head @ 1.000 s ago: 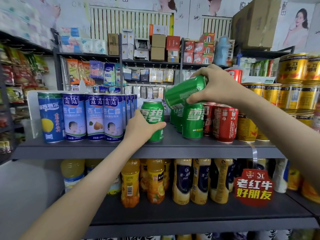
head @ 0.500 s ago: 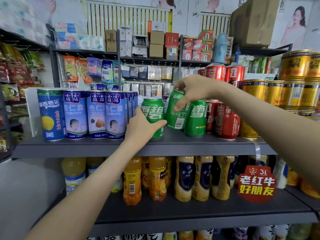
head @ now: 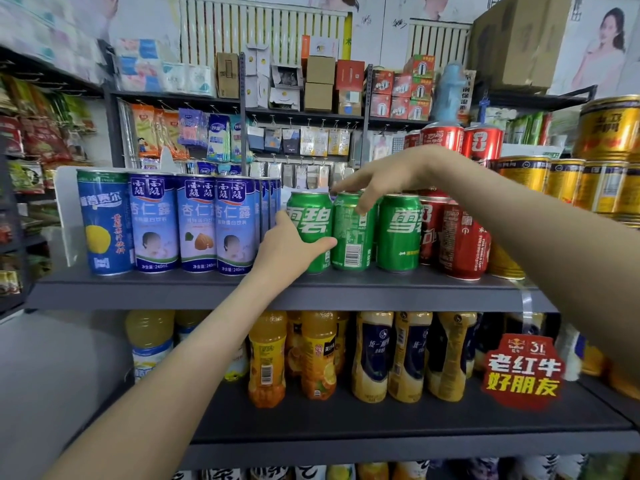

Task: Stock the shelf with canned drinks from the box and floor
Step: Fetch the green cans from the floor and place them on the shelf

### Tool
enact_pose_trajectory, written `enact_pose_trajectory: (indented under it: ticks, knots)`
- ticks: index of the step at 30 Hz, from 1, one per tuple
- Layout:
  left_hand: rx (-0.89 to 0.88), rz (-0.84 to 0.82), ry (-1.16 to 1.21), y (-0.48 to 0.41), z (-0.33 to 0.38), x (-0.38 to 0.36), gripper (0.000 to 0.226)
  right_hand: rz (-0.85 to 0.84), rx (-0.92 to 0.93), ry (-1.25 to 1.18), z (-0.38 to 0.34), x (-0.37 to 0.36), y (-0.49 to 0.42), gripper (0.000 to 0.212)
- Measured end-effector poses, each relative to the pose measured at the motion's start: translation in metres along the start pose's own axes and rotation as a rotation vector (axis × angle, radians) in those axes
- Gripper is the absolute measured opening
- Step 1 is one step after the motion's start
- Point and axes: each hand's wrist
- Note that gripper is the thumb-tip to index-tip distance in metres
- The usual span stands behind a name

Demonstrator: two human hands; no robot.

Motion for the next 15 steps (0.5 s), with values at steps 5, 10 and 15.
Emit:
enact_pose_trajectory:
  ticks: [5,10,15]
  knots:
    - [0.024,-0.020,0.022,-0.004,-0.001,-0.003,0.090,0.102,-0.052,0.091,0.004,0.002,-0.003,0.063]
    - [0.025,-0.021,0.026,-0.012,0.000,0.000,0.082,0.034,-0.051,0.052,0.004,0.007,-0.011,0.077]
    - [0.075,-0.057,0.005,-0.023,0.001,0.002,0.090,-0.080,-0.045,0.048,0.007,0.019,-0.010,0.068]
Point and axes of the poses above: each hand's wrist, its own y-axis away from the middle knuckle, its own x-axis out of the back of the hand, z = x × y, and after that the axes turned 12 degrees about -z, right-handed
